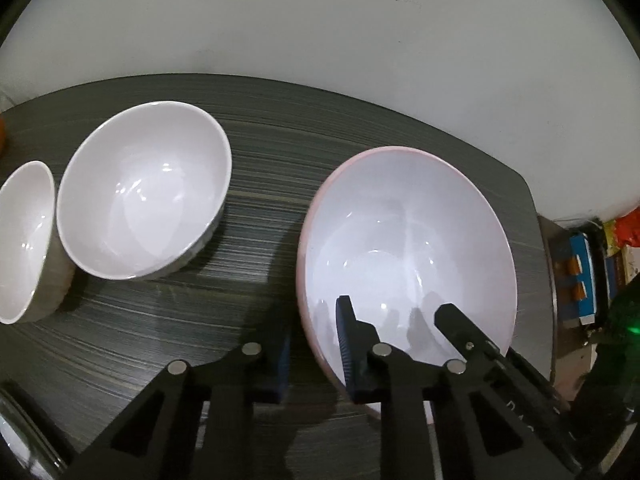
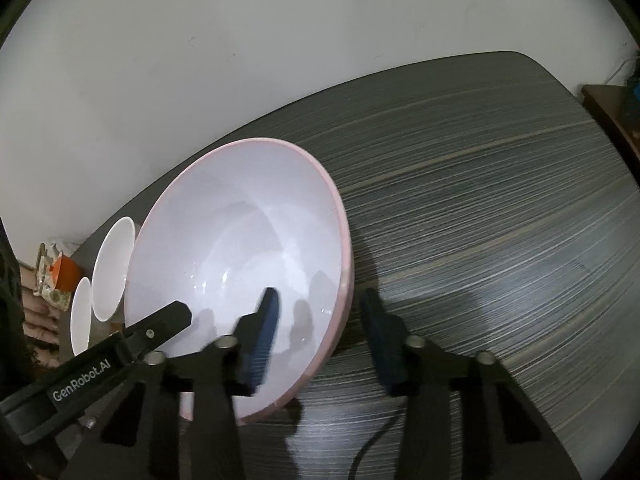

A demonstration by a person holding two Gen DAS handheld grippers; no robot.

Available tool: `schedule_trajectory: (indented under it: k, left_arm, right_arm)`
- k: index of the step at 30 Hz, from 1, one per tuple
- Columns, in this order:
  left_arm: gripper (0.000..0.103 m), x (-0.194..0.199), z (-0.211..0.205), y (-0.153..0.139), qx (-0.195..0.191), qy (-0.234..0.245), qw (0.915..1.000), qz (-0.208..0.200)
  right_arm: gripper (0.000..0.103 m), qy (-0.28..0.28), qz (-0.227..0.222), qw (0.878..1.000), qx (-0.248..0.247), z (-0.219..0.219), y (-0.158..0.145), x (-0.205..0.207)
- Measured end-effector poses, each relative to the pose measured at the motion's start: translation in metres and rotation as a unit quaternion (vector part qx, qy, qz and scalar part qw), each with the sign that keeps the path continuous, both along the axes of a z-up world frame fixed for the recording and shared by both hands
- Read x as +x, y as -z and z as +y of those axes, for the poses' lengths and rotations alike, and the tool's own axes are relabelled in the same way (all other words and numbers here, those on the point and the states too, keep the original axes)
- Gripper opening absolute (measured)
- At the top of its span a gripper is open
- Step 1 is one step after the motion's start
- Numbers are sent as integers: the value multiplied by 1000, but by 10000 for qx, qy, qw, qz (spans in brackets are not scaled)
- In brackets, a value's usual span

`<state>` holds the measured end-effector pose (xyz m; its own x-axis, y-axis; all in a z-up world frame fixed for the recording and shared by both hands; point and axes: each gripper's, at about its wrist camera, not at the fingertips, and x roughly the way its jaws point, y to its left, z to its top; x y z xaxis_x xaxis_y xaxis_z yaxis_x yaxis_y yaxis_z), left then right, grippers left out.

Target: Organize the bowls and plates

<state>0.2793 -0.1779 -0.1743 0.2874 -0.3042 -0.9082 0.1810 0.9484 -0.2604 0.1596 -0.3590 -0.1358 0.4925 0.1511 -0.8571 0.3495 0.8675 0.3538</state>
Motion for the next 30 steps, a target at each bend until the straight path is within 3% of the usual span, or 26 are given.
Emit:
schedule_trajectory:
  k: [3,17,30]
  left_arm:
    - [20,-5,1,-2,-34,-6,10000,36]
    - [20,-52,28,-37,134,0,9999,-87]
    - [20,-127,87,-63,242,-59,9993,-275]
  right_arm:
    - [25,-4,8,10000,-17,-1,-1,-4]
    - [26,-80,-93,9999,13,12,-31,-48]
    - [26,-472,-157,9988,-8,72,-58,-110]
